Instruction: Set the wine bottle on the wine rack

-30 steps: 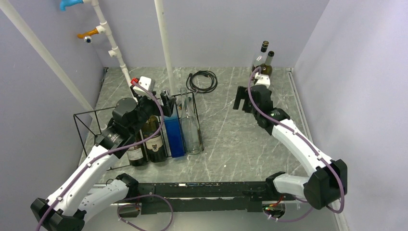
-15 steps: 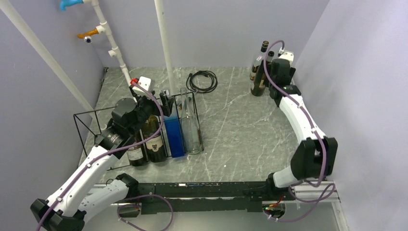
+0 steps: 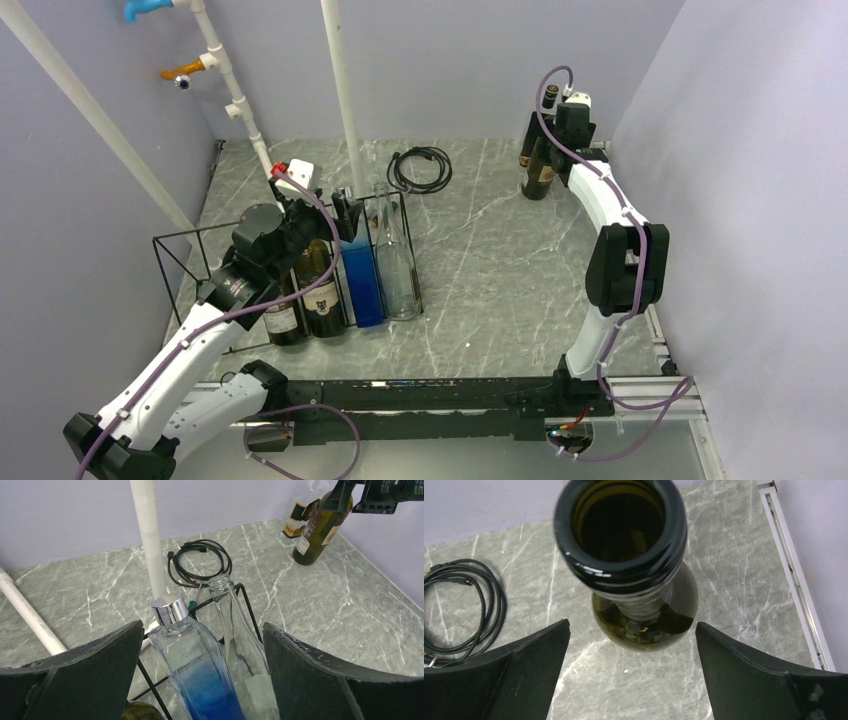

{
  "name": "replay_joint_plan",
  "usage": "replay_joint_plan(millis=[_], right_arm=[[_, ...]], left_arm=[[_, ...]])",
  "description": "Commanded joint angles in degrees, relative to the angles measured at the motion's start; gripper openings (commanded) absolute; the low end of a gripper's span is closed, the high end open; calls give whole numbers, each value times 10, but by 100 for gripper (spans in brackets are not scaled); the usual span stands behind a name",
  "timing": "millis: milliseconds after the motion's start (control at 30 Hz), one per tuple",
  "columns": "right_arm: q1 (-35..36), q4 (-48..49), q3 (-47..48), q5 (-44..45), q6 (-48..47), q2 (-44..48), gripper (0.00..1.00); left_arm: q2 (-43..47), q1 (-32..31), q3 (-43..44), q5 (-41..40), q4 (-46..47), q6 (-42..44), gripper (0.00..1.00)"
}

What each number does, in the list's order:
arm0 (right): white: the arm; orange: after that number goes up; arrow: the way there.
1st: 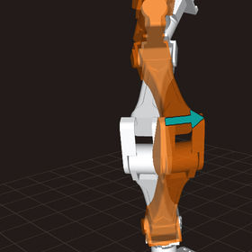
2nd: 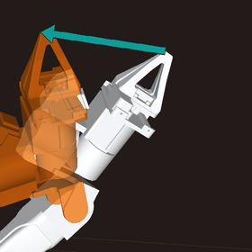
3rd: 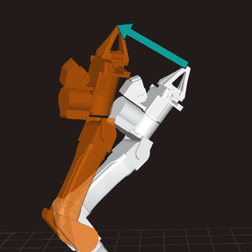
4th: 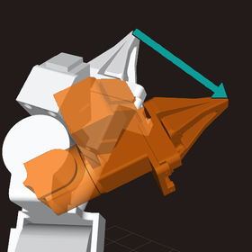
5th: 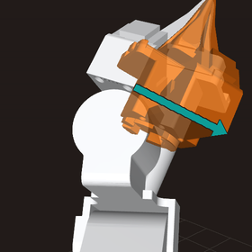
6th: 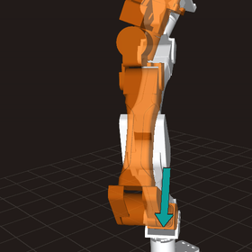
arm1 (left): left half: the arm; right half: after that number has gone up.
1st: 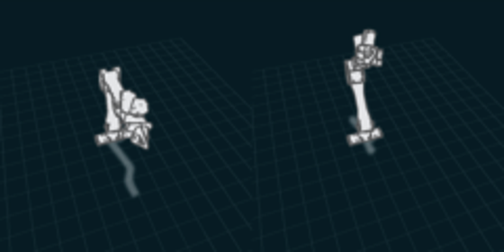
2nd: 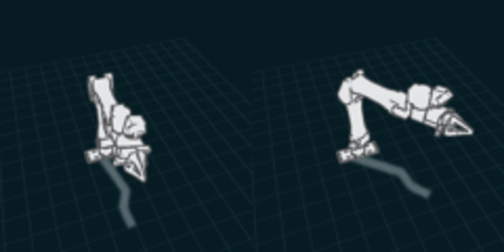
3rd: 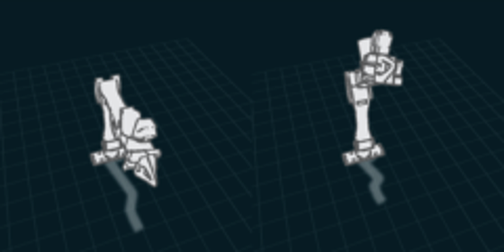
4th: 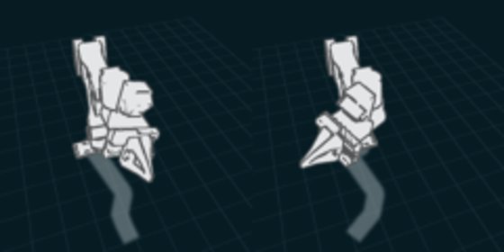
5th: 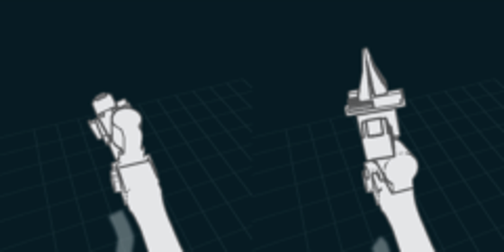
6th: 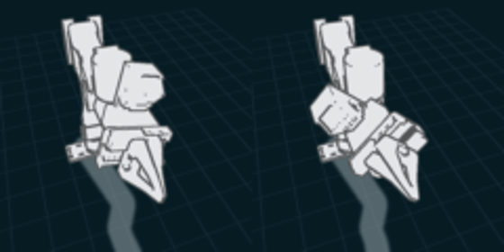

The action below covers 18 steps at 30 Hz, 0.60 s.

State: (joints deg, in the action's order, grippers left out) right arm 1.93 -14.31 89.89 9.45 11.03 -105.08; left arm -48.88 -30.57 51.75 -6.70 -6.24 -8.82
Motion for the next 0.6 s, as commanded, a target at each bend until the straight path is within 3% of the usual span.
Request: replay_joint_plan(millis=[0,200,567], right_arm=[[-2,78,-12,18,0,11,100],[-1,160,-59,40,-20,6,100],[-2,185,-53,62,-68,-51,95]], left_arm=[[7,-1,-2,1,31,0,94],[-1,-2,-1,-8,28,6,93],[-15,-2,1,-9,28,9,93]])
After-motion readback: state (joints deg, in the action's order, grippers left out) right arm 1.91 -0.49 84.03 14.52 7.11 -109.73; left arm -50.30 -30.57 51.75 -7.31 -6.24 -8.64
